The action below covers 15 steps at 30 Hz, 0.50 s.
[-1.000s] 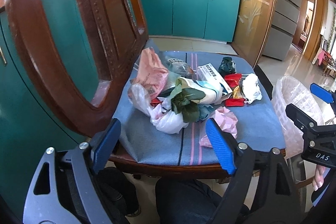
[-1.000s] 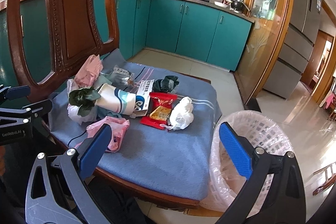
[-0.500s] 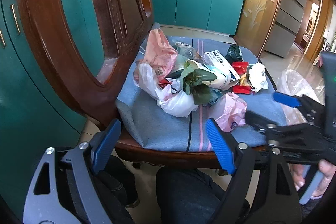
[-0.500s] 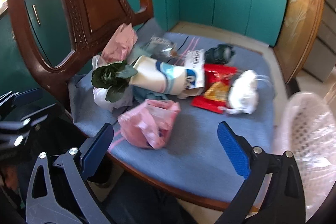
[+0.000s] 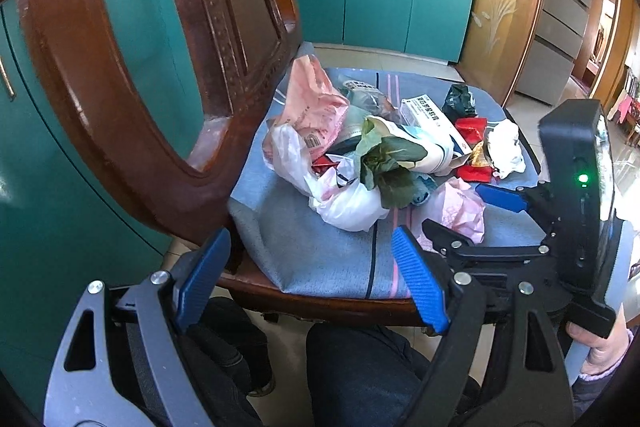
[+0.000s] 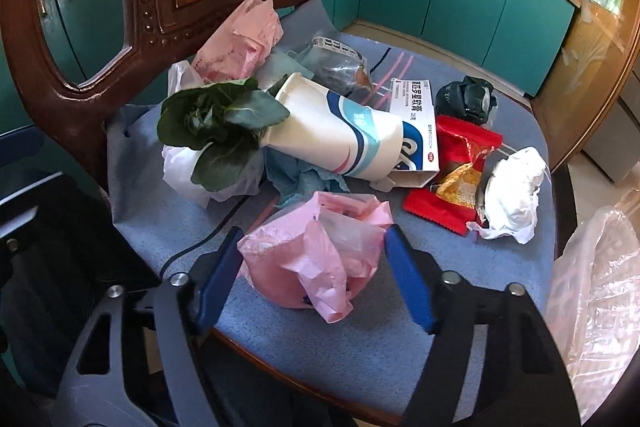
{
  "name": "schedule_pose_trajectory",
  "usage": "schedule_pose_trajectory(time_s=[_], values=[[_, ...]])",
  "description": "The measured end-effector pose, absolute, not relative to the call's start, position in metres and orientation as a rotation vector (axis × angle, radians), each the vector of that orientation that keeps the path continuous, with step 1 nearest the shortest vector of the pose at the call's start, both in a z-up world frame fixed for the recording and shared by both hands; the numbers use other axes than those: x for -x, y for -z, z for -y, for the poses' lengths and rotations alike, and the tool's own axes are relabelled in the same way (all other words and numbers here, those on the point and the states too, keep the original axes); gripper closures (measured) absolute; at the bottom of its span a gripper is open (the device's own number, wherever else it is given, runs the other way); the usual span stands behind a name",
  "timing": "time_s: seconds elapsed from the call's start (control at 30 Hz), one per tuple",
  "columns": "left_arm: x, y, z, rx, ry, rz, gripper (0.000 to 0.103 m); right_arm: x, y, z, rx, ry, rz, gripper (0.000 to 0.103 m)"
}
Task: Collect trash
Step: 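Move both tools toward the pile of trash on the chair seat, then grasp the green leafy vegetable with the left tool while the right tool grasps the pink plastic bag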
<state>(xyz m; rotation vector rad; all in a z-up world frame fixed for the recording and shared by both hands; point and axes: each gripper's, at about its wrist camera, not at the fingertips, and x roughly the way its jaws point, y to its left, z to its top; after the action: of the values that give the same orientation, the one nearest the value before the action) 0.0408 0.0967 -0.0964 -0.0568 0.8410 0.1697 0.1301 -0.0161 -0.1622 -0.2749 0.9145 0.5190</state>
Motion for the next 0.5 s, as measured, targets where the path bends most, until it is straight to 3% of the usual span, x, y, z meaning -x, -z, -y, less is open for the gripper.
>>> schedule_pose_trajectory(time_s=[0.5], values=[[-0.081, 0.106, -0.092, 0.096, -0.123, -0.88, 0.02, -0.131, 0.134, 0.077, 0.186, -0.422, -0.877, 0.036]])
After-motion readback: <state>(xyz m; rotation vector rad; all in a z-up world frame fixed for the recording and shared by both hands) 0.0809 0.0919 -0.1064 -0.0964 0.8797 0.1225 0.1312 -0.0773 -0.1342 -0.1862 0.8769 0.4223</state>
